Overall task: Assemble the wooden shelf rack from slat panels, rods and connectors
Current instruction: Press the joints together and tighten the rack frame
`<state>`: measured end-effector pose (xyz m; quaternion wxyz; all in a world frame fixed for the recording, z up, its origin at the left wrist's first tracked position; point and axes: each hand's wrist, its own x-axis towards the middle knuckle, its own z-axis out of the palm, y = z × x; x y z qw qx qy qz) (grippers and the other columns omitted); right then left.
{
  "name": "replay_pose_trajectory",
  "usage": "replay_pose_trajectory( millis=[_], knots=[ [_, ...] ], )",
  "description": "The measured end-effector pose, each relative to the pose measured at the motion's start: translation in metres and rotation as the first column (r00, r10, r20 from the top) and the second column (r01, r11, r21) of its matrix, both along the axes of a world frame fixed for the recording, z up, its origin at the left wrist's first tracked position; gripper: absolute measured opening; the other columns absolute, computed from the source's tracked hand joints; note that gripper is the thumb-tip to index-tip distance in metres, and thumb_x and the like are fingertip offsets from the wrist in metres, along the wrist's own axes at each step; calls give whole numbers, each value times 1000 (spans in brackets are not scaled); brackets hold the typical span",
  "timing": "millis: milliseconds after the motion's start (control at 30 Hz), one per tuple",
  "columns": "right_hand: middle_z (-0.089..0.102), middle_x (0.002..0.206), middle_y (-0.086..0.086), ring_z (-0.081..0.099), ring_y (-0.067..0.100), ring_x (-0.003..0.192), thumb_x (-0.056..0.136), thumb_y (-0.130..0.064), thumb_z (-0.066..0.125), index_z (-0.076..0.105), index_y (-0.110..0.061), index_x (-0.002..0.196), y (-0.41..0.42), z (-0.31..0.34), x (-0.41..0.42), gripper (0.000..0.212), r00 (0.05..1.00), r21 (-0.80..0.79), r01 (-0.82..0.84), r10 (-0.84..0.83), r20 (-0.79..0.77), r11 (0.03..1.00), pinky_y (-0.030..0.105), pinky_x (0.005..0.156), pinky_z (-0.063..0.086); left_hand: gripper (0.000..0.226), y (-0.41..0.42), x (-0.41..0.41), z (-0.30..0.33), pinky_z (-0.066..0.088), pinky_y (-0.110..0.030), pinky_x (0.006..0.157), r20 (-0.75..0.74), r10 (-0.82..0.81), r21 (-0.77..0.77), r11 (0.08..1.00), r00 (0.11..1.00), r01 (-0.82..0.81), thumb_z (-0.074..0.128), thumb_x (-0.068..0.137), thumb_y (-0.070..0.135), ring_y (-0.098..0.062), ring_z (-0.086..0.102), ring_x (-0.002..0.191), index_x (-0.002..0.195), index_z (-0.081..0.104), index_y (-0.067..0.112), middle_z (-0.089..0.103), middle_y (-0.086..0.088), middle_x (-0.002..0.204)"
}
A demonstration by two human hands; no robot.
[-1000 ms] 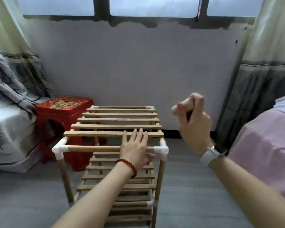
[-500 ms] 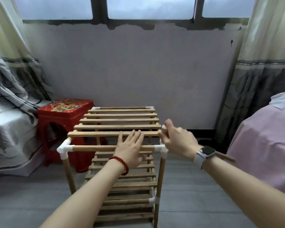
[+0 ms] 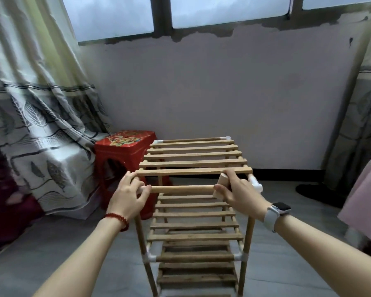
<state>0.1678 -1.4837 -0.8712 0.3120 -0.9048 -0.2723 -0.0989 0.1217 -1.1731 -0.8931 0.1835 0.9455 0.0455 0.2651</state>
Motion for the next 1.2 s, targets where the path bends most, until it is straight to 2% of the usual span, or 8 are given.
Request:
replay_pose_trajectory(
  millis=[300, 433, 633, 700, 800, 967, 1133, 1200],
  knots=[
    [62, 98, 16, 60, 40, 90, 96, -34, 49, 39, -10, 117, -53, 4, 47, 33, 930, 74, 366, -365, -36, 927, 37, 66, 40, 54, -96, -17, 26, -6, -47, 117, -249, -420, 333, 809, 873, 484, 46, 91, 55, -9, 8, 145, 135, 49, 26, 37, 9, 148],
    [62, 80, -8, 60, 28, 91, 96, -32, 49, 37, -14, 101, -71, 24, 50, 22, 957, 277, 290, -279, -77, 916, 35, 72, 40, 67, -147, -3, 30, -1, -37, 118, -344, -520, 377, 687, 782, 622, 42, 90, 58, -10, 4, 145, 146, 31, 24, 20, 7, 156],
    [58, 90, -1, 56, 21, 81, 92, -48, 49, 43, -18, 105, -101, 100, 35, 33, 966, -216, 253, -258, 8, 943, 35, 74, 45, 79, -235, 33, 25, 31, -37, 109, -160, -444, 377, 798, 882, 470, 54, 78, 67, -21, 25, 141, 138, 42, 19, 22, -8, 156],
    [54, 82, -6, 55, 19, 74, 92, -50, 47, 42, -19, 105, -104, 122, 26, 34, 942, -146, 319, -296, 156, 937, 35, 71, 42, 91, -250, 47, 23, 25, -36, 113, -178, -368, 387, 827, 913, 409, 52, 77, 70, -21, 21, 142, 143, 32, 10, 24, -10, 154],
    [62, 79, -7, 60, 24, 70, 93, -44, 48, 37, -19, 105, -109, 111, 6, 30, 838, 348, 278, -403, 368, 895, 36, 67, 44, 101, -258, 59, 17, 8, -41, 119, -177, -220, 461, 843, 959, 278, 44, 78, 74, -25, 17, 144, 146, 20, 3, 25, -13, 153],
    [65, 92, 6, 63, 34, 86, 95, -40, 47, 34, -20, 111, -107, 49, -16, 28, 941, -266, 336, -314, 124, 903, 37, 68, 44, 91, -264, 63, 14, 16, -46, 115, -169, -185, 465, 851, 968, 244, 48, 81, 70, -24, 26, 140, 143, 25, 7, 36, -9, 147],
    [66, 81, -6, 65, 23, 71, 89, -40, 47, 35, -30, 107, -117, 95, -8, 24, 849, 377, 260, -396, 349, 889, 35, 64, 50, 61, -265, 62, 14, 25, -42, 113, -117, -196, 452, 862, 974, 228, 57, 90, 39, -23, 32, 136, 137, 32, 10, 44, -5, 138],
    [59, 84, -2, 64, 31, 77, 94, -38, 42, 31, -24, 122, -101, 56, -28, 33, 899, 1, 359, -346, 268, 933, 38, 66, 48, 56, -264, 62, 13, 23, -41, 114, -113, -201, 451, 862, 973, 231, 56, 91, 27, -24, 30, 138, 138, 31, 10, 43, -5, 140]
  ],
)
